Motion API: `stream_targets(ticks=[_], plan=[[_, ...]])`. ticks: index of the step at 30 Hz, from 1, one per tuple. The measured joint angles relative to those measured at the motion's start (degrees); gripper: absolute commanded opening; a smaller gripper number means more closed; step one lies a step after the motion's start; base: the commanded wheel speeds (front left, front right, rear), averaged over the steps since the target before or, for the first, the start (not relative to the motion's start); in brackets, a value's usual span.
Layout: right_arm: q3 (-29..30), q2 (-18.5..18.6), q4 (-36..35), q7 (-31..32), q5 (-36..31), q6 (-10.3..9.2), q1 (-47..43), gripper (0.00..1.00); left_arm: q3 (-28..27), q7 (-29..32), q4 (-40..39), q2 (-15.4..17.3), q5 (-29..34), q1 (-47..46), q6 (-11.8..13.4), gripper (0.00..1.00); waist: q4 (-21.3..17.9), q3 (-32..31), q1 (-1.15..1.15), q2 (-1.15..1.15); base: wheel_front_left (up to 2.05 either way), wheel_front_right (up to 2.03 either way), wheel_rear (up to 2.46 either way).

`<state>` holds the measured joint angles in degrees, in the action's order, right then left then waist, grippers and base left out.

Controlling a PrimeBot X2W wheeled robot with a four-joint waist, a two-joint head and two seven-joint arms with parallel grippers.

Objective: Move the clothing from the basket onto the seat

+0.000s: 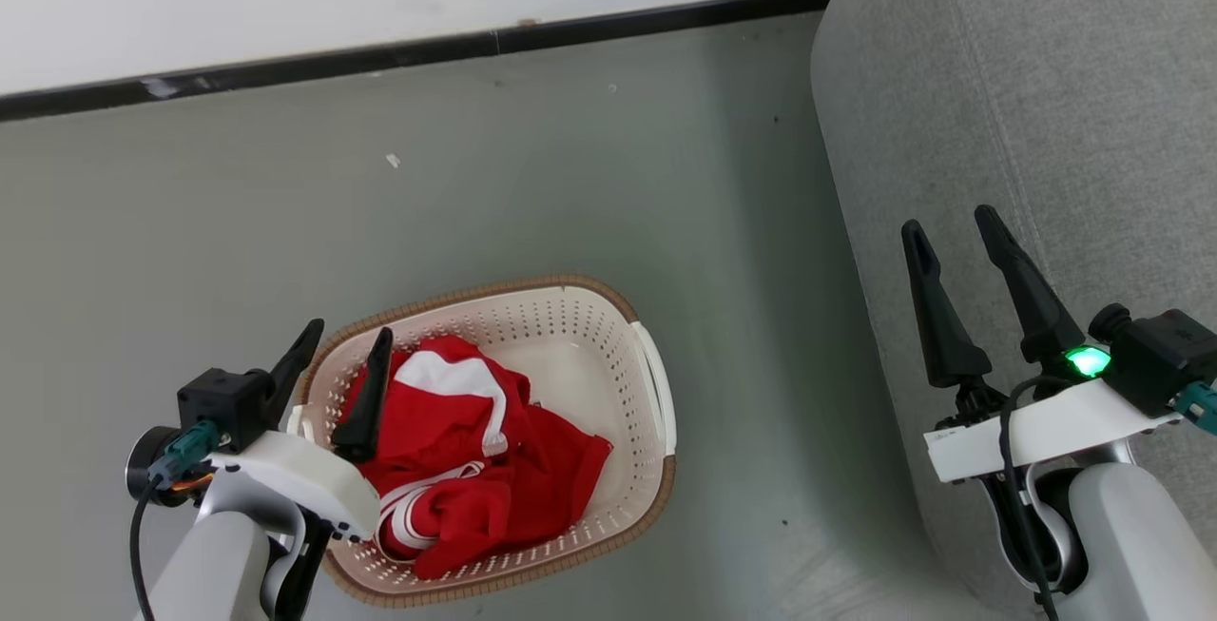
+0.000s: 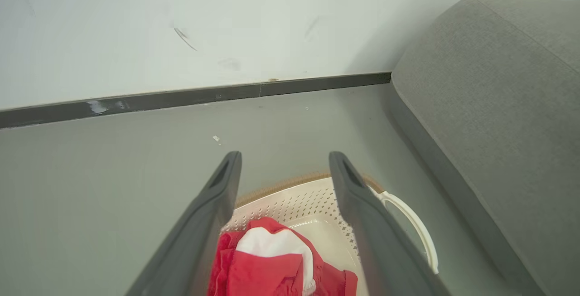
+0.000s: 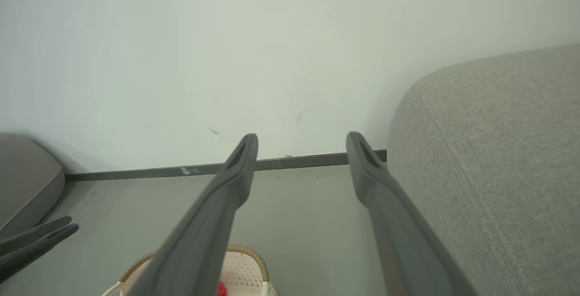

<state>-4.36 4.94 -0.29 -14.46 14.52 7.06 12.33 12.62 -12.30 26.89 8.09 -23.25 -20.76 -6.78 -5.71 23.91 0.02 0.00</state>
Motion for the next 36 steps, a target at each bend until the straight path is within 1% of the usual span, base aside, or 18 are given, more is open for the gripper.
stream_targets(ticks=[15,32,36], plan=[[-0.52,-1.07,-3.21,-0.15,-0.43,0.01,2.6,1.0,3.26,2.36,7.03,-0.44,0.19,-6.04,-0.29,1.0,-2.22,7.56,0.0,0.0,0.0,0.0,0.0],[-2.41,-1.59,-6.81,-0.15,-1.26,0.01,7.62,1.0,3.19,5.2,15.5,0.13,0.02,-13.93,-0.46,1.0,-4.79,16.42,0.0,0.0,0.0,0.0,0.0],[-3.07,-1.65,-8.61,-0.16,-1.72,0.01,9.05,1.0,2.94,6.0,17.83,0.86,0.02,-15.63,-0.46,1.0,-5.51,18.38,0.0,0.0,0.0,0.0,0.0]])
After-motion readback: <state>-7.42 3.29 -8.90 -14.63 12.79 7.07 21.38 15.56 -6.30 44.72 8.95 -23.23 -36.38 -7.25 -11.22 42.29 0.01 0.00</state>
